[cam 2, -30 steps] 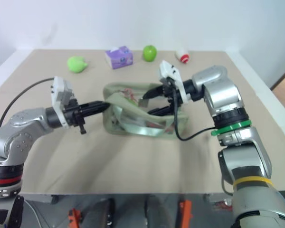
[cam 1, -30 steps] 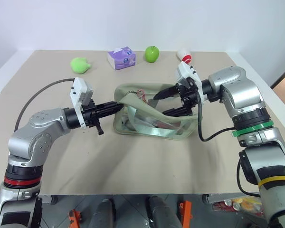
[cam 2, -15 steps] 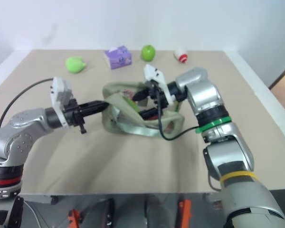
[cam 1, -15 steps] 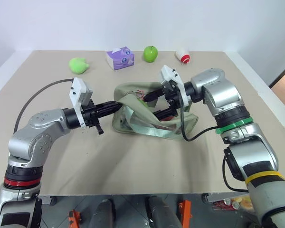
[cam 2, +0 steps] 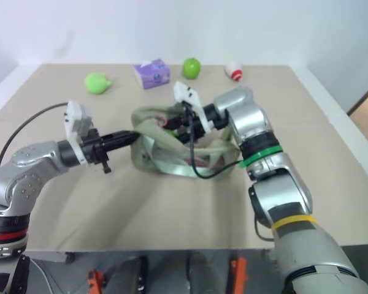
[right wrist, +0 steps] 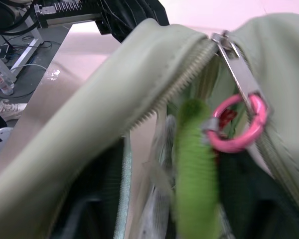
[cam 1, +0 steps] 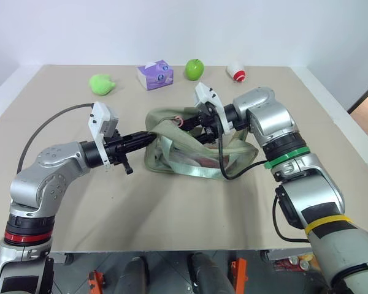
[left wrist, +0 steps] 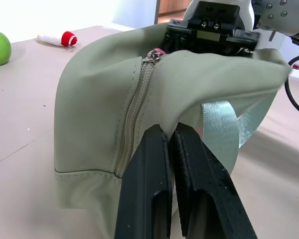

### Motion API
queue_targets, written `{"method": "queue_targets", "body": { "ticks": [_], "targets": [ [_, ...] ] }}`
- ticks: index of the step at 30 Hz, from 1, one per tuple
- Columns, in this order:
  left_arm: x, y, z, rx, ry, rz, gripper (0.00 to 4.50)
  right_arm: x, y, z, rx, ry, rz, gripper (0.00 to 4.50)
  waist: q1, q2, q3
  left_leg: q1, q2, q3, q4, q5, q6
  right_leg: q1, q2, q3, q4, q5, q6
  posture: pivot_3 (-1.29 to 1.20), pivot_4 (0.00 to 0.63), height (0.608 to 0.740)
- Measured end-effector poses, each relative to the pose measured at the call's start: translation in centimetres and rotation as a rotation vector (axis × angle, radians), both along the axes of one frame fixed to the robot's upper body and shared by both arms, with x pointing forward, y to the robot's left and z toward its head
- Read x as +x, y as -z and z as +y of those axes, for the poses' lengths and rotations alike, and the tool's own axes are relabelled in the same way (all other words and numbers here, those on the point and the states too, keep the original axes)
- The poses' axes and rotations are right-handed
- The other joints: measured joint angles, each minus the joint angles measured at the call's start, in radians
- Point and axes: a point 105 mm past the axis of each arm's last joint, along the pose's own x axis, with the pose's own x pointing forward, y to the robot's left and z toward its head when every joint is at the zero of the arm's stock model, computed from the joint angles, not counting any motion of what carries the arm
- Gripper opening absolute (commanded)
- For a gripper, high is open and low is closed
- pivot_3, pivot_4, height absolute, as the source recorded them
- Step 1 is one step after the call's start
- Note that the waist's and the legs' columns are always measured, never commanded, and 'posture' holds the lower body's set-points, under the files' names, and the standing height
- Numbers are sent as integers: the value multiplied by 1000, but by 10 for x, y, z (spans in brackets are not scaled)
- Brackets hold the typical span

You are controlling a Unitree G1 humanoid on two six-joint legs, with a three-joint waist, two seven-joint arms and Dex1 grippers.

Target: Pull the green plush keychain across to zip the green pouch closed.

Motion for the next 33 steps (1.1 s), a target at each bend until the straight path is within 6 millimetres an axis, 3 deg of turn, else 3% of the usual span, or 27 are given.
{"method": "queue_targets", "body": {
  "ticks": [4, 13, 17, 20, 33],
  "targets": [
    [0, -1, 0, -1, -1, -2, 0, 0, 0, 1, 1, -1, 0, 39, 0, 0, 0, 0, 0, 0, 0, 0, 0, 0, 0, 0, 0, 0, 0, 0, 150, 740],
    [0, -1, 1, -4, -1, -4, 0, 3, -10, -13, -7, 23, -39, 39, 0, 0, 0, 0, 0, 0, 0, 0, 0, 0, 0, 0, 0, 0, 0, 0, 150, 740],
    [-1, -2, 0, -4, 3, -5, 0, 3, -66, -25, 41, 42, -214, 39, 0, 0, 0, 0, 0, 0, -2, 0, 0, -1, 0, 0, 0, -1, -1, 0, 150, 740],
    [-1, -3, 0, -6, 7, -13, 0, -5, -86, -28, 44, 21, -297, 39, 0, 0, 0, 1, 0, 0, -5, 0, 0, -1, 0, -1, 0, -2, -3, 0, 150, 740],
    [-2, -8, -7, -28, 31, -41, 0, -11, -94, -52, -1, 51, -382, 39, 1, 0, 0, 1, 0, 0, -6, 0, 0, -1, 0, -1, 0, -3, -3, 0, 150, 740]
  ]
}}
